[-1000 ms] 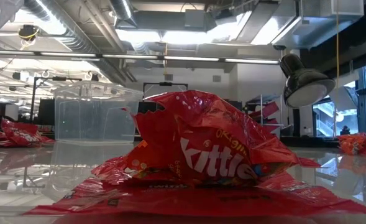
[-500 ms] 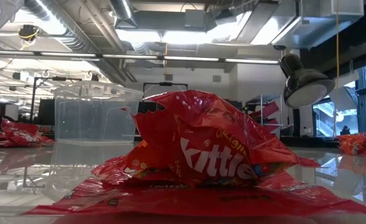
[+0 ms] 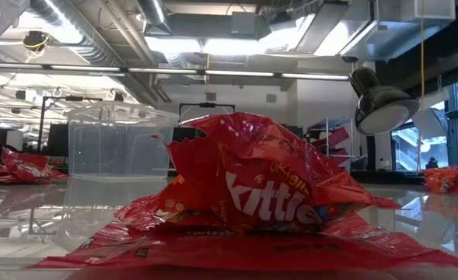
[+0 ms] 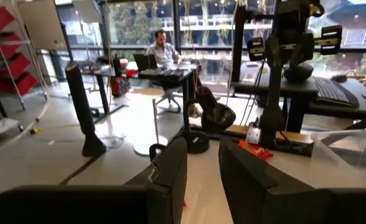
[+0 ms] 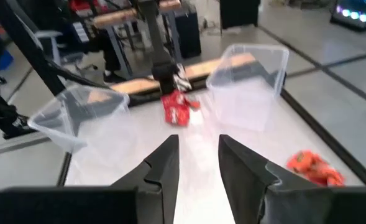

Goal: Sort candy
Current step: Move the orange candy to the top center of the table

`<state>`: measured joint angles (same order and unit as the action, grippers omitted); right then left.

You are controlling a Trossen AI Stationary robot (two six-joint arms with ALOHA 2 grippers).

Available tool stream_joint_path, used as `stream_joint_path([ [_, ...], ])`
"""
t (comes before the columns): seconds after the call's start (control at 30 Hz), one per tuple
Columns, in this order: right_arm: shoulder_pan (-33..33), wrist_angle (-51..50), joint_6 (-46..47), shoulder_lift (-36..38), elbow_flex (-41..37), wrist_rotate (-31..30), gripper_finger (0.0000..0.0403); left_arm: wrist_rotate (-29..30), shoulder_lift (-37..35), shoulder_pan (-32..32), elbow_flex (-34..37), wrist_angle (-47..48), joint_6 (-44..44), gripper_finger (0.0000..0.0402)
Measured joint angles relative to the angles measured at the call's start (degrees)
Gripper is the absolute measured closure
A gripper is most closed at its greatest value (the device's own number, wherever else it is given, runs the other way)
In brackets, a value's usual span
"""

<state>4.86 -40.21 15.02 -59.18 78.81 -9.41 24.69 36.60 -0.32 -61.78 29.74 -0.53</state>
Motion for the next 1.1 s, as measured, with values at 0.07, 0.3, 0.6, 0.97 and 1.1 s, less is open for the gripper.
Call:
stream_joint_path([
  [0.07,0.0,-1.8,0.07,-0.44,0.0,0.08,0.0275,-0.01,1.07,0.0,0.0,0.0,0.35,0.0315],
  [0.3,0.0,-5.99,-1.82,-2.15,0.0,3.02,0.0184,-0.04,4.69,-0.02,0.0,0.41,5.57,0.0315],
  [0.6,0.11,-2.89,-2.69,-11.95,0.0,7.78,0.0128,-0.96,5.6,-2.85,0.04,8.33,15.12,0.0315],
  [0.97,8.06,3.66,2.08,-30.95,3.1,6.06,0.0127,-6.39,4.15,-7.27,0.04,26.33,20.23,0.0315],
  [1.1,11.35,2.21,4.38,-38.47,9.07,6.37,0.0127,-8.28,4.15,-9.07,0.04,28.5,19.7,0.0315],
])
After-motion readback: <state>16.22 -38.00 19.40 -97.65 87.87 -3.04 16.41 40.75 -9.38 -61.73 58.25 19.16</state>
